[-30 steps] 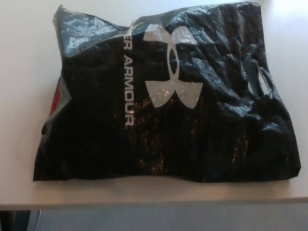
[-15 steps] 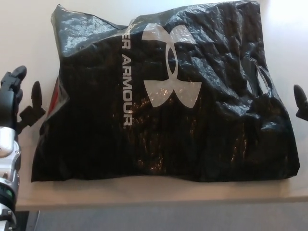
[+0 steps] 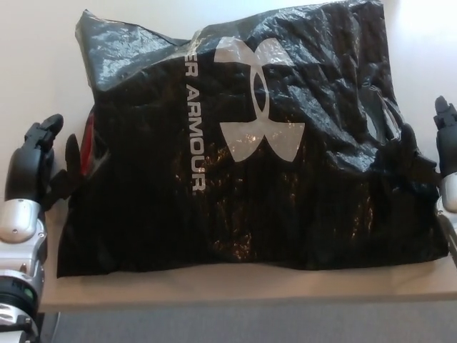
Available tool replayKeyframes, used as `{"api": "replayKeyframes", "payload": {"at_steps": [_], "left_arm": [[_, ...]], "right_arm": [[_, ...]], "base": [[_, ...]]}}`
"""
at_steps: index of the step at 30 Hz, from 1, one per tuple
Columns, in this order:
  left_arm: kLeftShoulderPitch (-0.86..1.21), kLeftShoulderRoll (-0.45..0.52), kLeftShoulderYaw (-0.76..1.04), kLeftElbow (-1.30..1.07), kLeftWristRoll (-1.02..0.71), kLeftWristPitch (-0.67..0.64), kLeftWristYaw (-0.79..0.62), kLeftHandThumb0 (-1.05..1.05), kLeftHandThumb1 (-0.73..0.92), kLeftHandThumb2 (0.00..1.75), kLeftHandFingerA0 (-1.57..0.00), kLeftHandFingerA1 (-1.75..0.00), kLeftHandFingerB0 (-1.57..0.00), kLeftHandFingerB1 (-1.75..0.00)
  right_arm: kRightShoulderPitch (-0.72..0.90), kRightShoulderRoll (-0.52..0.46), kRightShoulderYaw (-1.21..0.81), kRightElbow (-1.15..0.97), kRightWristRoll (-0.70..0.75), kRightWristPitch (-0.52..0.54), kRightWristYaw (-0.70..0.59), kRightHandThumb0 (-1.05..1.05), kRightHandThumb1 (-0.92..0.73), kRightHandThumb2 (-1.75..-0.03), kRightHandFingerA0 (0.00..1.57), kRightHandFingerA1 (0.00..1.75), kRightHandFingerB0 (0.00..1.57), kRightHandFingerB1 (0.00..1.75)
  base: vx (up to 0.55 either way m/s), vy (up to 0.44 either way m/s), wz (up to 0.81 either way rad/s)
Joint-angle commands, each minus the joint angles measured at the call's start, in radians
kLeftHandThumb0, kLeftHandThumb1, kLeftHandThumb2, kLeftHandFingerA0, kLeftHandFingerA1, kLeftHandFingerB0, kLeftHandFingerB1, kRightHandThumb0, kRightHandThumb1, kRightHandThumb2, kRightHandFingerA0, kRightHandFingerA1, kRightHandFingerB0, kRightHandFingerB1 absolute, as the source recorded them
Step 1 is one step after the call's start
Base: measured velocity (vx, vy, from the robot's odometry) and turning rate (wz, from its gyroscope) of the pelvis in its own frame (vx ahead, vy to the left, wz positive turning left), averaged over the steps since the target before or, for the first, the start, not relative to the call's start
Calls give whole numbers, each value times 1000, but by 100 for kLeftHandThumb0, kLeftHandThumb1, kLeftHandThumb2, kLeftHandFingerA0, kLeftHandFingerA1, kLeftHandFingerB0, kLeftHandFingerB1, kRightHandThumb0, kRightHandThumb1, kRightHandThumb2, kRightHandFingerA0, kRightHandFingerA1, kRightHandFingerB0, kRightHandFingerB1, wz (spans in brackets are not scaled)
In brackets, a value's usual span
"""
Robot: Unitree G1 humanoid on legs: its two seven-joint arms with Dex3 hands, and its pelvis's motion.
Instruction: A plastic bag is kept in the middle of the desk and the robot uses both its hands to grab the bag from the left and right and brings its hands close together to compress the bag
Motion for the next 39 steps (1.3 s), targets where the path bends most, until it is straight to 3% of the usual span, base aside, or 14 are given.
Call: {"api": "replayKeyframes", "payload": {"at_steps": [1,2,4,5,13,15,17,19,21,22,24,25,30,39], "left_arm": [[15,-44,42,37,-70,5,-59,-93,82,90,-2,-19,-8,-22],[12,-47,43,41,-70,0,-67,-84,80,121,0,-19,-8,-22],[1,-61,52,44,-82,2,-77,-89,92,82,0,-20,-7,-23],[-4,-68,51,44,-81,2,-74,-90,84,124,0,-15,-8,-20],[-18,-134,28,33,-78,-17,-73,-89,85,123,-5,-17,-8,-21],[-14,-147,18,27,-74,-23,-67,-88,86,123,-5,-19,-8,-21],[-9,-159,10,26,-74,-35,-69,-87,91,81,-1,-24,-8,-23],[-2,-171,3,41,-74,-49,-77,-82,82,123,0,-22,-9,-22],[-1,-186,2,44,-82,-47,-83,-84,85,125,0,-19,-5,-20],[1,-199,2,39,-88,-50,-86,-80,85,125,0,-20,-3,-21],[6,-217,-2,29,-92,-60,-85,-84,89,127,0,-17,-2,-18],[3,-228,-1,26,-96,-64,-82,-84,87,126,0,-16,-2,-18],[2,-265,-15,-6,-96,-96,-75,-88,83,108,0,-9,-5,-18],[15,-306,-107,-114,-43,-203,-63,-81,92,127,0,-14,0,-14]], "right_arm": [[-1,34,-6,1,51,-30,15,-94,-88,-121,0,14,0,5],[-6,42,-6,0,53,-30,13,-95,-89,-121,0,13,0,4],[-7,70,-18,0,77,-68,27,-90,-87,-120,0,17,0,7],[-10,84,-22,5,88,-88,42,-93,-91,-121,0,14,0,5],[-20,177,-53,35,149,-123,86,-85,-87,-121,0,20,0,13],[-12,193,-69,43,168,-159,101,-78,-92,-80,5,27,0,1],[0,211,-98,43,212,-199,168,-84,-80,-115,7,45,4,18],[17,231,-116,37,245,-216,245,-89,-88,-120,5,32,0,9],[22,249,-133,34,264,-204,255,-84,-92,-78,12,30,0,12],[27,261,-135,29,268,-210,255,-86,-80,-117,10,36,0,12],[38,279,-139,21,274,-232,256,-85,-79,-116,11,36,0,13],[39,288,-143,16,281,-244,262,-87,-92,-81,9,29,0,5],[63,339,-153,-32,325,-284,325,-92,-92,-124,2,32,0,6],[157,386,-54,-198,331,-376,485,-91,-81,-108,0,10,0,0]], "base": [[0,0,0],[0,0,0],[0,0,0],[0,0,0],[0,0,0],[0,0,0],[0,0,0],[0,0,0],[0,0,0],[0,0,0],[0,0,0],[0,0,0],[0,0,0],[0,0,0]]}}
